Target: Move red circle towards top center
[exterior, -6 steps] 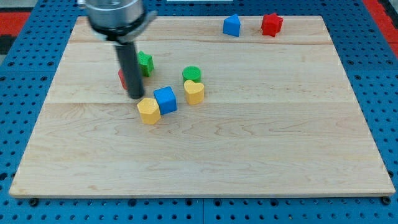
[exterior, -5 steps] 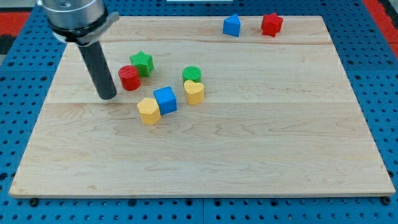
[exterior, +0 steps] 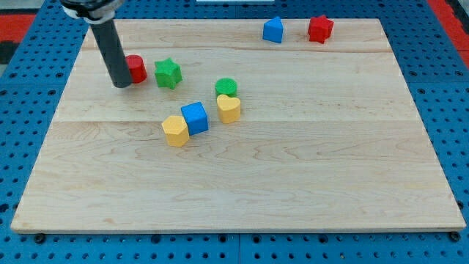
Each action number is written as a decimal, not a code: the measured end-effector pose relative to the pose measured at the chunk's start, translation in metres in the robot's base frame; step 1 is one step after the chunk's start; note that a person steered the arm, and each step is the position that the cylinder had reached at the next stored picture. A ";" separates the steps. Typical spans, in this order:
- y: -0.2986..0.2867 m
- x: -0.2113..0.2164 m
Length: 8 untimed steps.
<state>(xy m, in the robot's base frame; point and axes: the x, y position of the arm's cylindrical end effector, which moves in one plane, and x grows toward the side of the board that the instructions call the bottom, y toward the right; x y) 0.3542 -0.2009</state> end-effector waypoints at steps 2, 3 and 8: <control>0.003 -0.040; 0.017 -0.063; 0.104 -0.034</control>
<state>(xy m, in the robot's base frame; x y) 0.3198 -0.0974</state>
